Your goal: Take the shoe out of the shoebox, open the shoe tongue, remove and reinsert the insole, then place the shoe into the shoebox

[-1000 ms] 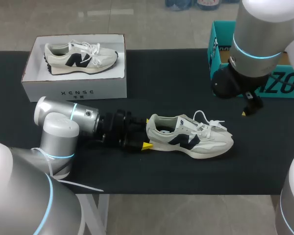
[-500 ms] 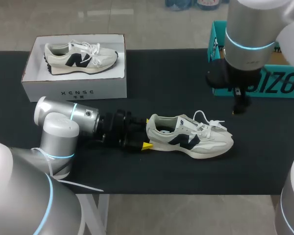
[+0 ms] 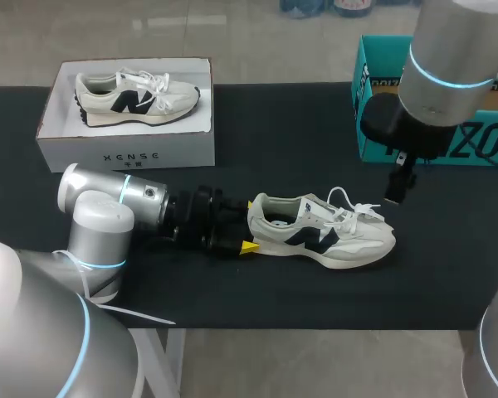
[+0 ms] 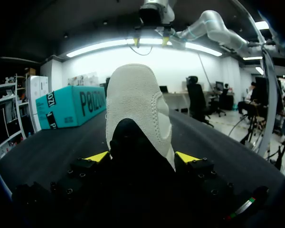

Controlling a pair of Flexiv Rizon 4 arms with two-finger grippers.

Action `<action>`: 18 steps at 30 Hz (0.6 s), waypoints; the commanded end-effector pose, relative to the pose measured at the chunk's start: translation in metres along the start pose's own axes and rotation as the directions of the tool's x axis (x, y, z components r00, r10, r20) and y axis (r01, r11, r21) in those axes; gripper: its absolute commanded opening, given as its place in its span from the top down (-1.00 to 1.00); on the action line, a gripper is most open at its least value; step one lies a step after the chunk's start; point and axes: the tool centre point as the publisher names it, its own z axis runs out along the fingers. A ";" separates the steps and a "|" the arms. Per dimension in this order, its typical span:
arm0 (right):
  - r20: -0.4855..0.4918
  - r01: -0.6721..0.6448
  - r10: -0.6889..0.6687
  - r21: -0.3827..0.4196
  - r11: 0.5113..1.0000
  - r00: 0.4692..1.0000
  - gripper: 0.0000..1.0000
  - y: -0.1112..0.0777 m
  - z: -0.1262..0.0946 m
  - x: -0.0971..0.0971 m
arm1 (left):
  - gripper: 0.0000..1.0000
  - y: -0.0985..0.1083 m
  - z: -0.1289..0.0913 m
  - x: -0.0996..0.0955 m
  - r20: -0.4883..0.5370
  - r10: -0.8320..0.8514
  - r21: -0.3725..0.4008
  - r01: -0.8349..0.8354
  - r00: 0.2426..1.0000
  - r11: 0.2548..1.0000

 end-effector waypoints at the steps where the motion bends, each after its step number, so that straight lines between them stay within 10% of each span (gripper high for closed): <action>1: 0.008 -0.289 0.291 -0.110 0.951 0.957 -1.00 -0.009 0.001 0.003 | 1.00 0.002 0.004 0.000 0.000 -0.001 -0.002 0.001 1.000 1.000; 18: -0.029 -0.399 0.398 -0.087 0.913 0.917 -1.00 -0.003 0.003 0.025 | 1.00 0.002 0.004 0.000 0.000 -0.001 -0.002 0.001 1.000 1.000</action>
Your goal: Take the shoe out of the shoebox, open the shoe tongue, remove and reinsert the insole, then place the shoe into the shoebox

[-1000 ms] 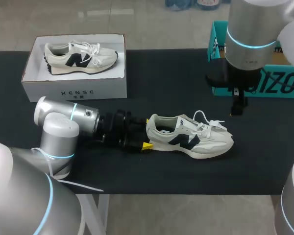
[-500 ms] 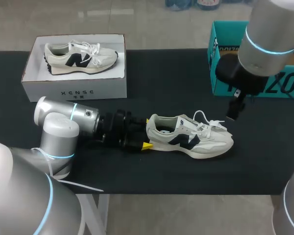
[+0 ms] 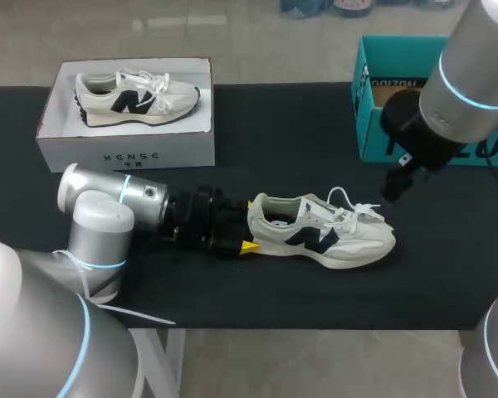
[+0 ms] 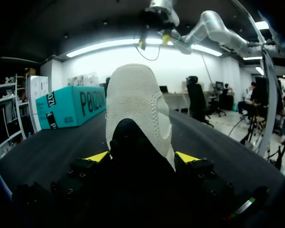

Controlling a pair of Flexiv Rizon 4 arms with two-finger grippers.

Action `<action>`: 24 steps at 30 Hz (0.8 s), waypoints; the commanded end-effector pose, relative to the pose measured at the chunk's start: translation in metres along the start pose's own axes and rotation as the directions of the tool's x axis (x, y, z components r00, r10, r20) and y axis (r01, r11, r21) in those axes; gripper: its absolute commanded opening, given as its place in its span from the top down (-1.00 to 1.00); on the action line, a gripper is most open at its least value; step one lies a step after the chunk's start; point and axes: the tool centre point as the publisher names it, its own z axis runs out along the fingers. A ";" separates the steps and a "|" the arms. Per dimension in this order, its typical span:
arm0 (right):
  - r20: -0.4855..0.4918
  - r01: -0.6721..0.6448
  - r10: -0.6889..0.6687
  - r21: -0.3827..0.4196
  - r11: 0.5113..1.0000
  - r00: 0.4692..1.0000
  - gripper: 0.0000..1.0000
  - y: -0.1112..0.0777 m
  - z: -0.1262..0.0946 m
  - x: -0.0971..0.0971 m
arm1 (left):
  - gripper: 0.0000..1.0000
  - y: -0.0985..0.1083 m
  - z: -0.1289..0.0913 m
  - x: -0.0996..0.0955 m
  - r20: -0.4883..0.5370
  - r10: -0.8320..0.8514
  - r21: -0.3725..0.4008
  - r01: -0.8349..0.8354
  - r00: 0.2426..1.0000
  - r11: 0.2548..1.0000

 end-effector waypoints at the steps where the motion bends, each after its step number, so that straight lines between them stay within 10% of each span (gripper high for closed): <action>1: -0.018 -0.083 0.083 0.000 0.997 0.996 -1.00 -0.001 0.003 0.015 | 1.00 0.002 0.004 0.000 0.000 -0.001 -0.002 0.001 1.000 1.000; 24: 0.067 -0.506 0.506 -0.019 0.862 0.860 -1.00 0.040 0.045 0.089 | 1.00 0.002 0.004 0.000 0.000 -0.001 -0.002 0.001 1.000 1.000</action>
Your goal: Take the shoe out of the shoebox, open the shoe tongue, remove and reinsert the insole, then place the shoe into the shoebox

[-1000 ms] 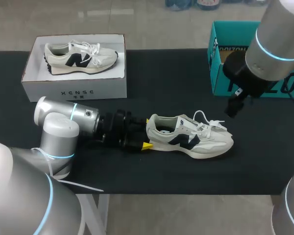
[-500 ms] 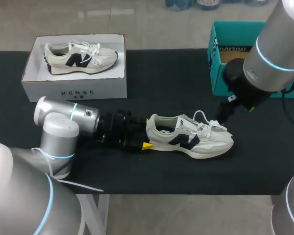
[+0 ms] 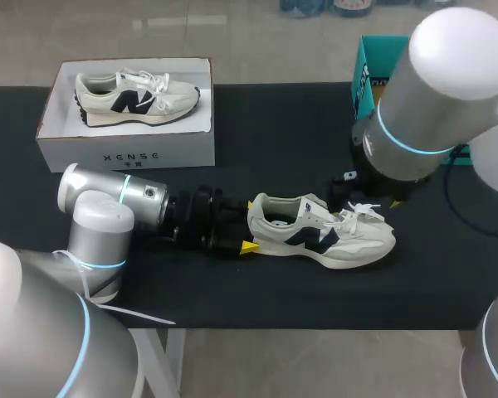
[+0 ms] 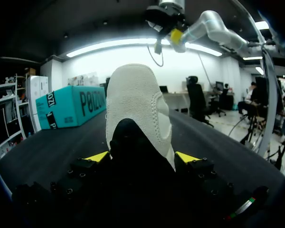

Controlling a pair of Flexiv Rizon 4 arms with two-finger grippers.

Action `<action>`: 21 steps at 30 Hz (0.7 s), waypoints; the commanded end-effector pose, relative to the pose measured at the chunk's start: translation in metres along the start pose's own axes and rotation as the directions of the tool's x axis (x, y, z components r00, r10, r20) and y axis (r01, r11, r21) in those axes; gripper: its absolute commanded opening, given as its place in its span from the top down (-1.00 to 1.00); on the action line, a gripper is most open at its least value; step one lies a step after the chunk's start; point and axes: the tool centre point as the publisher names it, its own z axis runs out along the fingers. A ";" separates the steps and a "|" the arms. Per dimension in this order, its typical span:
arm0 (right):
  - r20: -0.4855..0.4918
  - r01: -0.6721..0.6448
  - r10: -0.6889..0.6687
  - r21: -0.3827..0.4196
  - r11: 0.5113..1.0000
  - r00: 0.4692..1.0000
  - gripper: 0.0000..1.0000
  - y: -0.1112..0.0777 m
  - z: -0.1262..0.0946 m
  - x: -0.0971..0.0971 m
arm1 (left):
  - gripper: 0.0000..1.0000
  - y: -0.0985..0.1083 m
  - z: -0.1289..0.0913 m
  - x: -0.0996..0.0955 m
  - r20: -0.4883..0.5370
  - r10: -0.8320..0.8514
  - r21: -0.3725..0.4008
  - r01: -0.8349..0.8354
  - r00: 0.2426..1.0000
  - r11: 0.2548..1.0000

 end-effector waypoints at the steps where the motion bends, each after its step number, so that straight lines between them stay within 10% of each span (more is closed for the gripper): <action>1: 0.074 -0.042 0.041 0.013 0.999 0.996 -1.00 0.004 0.015 0.026 | 1.00 0.002 0.004 0.000 0.000 -0.001 -0.002 0.001 1.000 1.000; 21: 0.101 -0.162 0.152 0.101 0.982 0.983 -1.00 0.046 0.073 0.056 | 1.00 0.002 0.004 0.000 0.000 -0.001 -0.002 0.001 1.000 1.000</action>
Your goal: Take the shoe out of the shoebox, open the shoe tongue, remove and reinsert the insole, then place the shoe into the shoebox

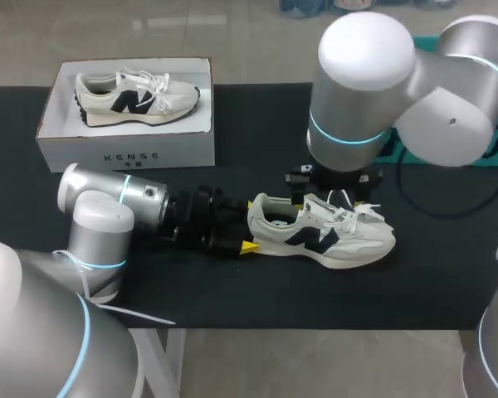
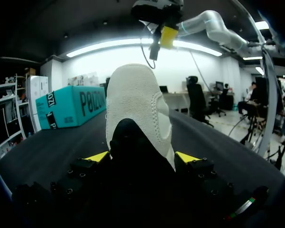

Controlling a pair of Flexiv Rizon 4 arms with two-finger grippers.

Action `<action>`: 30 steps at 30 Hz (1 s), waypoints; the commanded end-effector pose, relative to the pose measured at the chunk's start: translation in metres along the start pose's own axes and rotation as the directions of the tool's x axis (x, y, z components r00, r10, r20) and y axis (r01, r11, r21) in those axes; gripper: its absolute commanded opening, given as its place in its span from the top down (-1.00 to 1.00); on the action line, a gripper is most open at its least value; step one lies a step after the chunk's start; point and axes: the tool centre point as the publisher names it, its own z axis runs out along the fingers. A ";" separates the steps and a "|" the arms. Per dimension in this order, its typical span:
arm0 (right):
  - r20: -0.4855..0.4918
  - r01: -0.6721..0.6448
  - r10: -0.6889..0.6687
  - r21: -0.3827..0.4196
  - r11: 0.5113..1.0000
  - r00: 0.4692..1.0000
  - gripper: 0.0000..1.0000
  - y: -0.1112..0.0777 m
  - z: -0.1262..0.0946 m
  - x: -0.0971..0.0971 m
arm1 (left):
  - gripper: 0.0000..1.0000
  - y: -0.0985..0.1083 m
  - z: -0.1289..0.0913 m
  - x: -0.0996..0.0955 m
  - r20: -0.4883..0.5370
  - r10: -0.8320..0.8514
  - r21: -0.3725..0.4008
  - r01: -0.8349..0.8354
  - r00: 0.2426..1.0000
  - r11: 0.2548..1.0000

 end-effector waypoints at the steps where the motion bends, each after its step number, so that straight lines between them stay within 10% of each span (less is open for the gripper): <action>1: 0.034 -0.005 0.003 0.046 0.999 0.999 -1.00 0.012 0.025 0.019 | 1.00 0.002 0.004 0.000 0.000 -0.001 -0.002 0.001 1.000 1.000; 30: 0.094 -0.018 0.007 0.116 0.993 0.996 -1.00 0.024 0.076 0.023 | 1.00 0.002 0.004 0.000 0.000 -0.001 -0.002 0.001 1.000 1.000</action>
